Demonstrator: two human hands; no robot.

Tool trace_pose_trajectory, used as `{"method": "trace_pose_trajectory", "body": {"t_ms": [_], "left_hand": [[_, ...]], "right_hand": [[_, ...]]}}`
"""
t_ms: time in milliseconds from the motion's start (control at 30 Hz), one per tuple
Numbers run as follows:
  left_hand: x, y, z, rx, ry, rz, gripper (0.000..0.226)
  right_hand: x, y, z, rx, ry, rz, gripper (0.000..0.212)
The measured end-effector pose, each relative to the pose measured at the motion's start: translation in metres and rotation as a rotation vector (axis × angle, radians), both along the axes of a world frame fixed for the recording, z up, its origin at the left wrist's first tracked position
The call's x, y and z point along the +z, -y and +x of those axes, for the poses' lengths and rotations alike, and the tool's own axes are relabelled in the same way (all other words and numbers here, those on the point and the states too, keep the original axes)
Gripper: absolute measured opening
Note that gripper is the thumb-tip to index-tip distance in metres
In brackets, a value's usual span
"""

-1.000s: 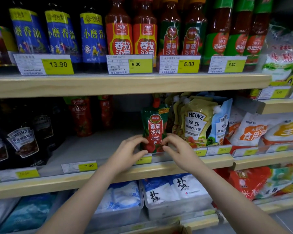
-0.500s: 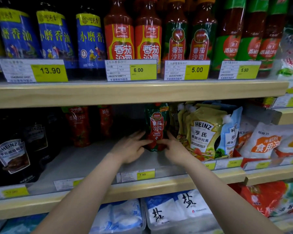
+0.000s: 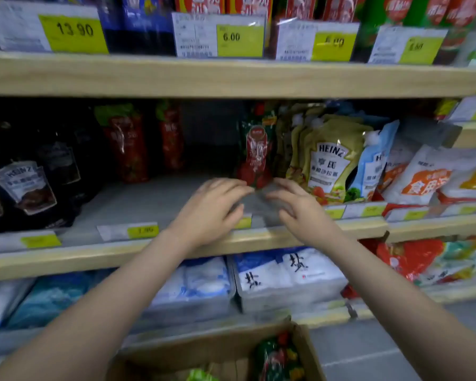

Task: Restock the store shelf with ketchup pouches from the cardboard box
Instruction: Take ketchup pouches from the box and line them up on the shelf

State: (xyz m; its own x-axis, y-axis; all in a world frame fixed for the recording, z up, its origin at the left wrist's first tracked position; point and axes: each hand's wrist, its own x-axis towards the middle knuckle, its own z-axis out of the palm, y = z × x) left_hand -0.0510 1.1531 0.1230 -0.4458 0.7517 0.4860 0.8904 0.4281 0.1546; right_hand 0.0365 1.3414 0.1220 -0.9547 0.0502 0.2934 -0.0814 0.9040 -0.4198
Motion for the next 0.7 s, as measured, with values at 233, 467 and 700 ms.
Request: {"method": "trace_pose_trajectory", "body": {"t_ms": [233,467,700], "left_hand": [[-0.108,0.013,0.103,-0.201,0.362,0.054,0.033],[-0.233,0.007,0.12,-0.104,0.703,-0.12,0.035],[-0.299,-0.012,0.134,-0.097,0.863,-0.322,0.056]], "right_hand": [[-0.078,0.003,0.123,-0.022,0.053,0.101,0.036],[-0.185,-0.004,0.198,-0.222,0.309,-0.097,0.041],[-0.245,0.013,0.222,-0.333,0.478,-0.331,0.054]]}}
